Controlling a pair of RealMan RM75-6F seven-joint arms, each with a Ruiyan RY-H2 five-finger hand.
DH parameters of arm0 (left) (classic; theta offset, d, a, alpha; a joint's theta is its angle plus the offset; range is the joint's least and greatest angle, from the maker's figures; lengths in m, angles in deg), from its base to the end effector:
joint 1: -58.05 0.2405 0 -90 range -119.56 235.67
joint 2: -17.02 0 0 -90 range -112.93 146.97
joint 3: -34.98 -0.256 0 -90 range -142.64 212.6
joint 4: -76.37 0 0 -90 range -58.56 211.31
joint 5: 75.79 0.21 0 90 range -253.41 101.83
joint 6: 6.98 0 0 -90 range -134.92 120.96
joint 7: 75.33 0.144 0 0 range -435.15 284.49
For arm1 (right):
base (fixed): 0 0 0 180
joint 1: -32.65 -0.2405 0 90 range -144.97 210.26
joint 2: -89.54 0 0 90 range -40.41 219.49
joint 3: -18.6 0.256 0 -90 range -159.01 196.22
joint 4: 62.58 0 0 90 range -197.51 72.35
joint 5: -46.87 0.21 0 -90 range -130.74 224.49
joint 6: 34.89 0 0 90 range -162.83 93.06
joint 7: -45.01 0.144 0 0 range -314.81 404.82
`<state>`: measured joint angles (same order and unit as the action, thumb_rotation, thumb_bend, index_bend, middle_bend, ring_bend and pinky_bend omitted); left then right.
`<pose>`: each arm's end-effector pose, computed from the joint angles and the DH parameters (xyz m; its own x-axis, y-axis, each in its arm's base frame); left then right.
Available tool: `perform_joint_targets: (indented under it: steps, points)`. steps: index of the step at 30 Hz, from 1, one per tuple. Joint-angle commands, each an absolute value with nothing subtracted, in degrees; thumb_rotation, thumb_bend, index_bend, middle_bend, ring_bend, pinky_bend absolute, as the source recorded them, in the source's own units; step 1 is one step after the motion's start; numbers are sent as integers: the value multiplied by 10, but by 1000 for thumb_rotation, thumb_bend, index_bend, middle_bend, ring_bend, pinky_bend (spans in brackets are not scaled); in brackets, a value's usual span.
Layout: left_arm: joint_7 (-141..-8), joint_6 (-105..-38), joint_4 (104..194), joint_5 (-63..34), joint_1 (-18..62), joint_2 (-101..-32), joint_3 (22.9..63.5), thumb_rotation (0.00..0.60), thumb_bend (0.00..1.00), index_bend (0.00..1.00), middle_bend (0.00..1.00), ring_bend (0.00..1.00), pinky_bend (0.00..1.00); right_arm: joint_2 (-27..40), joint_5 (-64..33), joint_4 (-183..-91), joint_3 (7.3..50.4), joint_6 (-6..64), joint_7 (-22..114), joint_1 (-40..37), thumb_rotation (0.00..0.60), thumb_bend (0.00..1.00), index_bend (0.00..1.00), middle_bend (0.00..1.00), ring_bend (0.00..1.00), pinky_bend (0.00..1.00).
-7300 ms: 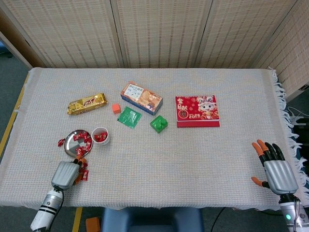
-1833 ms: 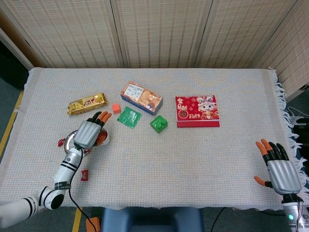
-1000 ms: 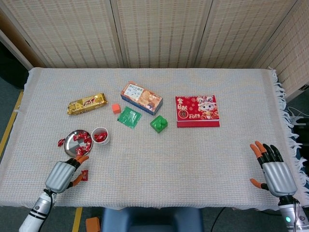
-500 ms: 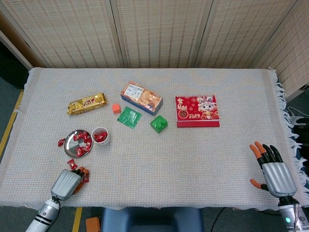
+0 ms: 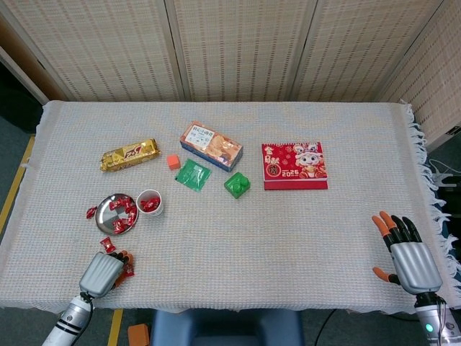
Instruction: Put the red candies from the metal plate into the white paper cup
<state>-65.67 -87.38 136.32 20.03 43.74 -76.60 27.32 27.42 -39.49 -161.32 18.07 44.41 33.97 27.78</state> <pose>-0.3073 0.1940 -0.0085 0.6407 0.0895 0.7625 0.7236 -0.4024 -0.5608 -0.3001 -0.1651 0.1384 0.5005 -0.1612 0.8506 -0.8648 -0.0471 0.4999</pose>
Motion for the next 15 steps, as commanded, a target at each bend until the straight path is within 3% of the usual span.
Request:
perform_joint_targets:
  steps: [1,8,15]
  points:
    - [-663,-876,1363,202,439,-767,274,600,349,511,518,672,991,274,-394,-1613,181,444,340,278,600,32,0,0,0,0]
    - [-697,-881,1375,204,442,-762,276,600,355,528,552,672,990,274,-392,-1613,182,444,339,278,600,32,0,0,0,0]
    - [-722,-876,1436,179,403,-720,339,600,354,529,555,675,991,272,-382,-1612,186,439,337,275,600,32,0,0,0,0]
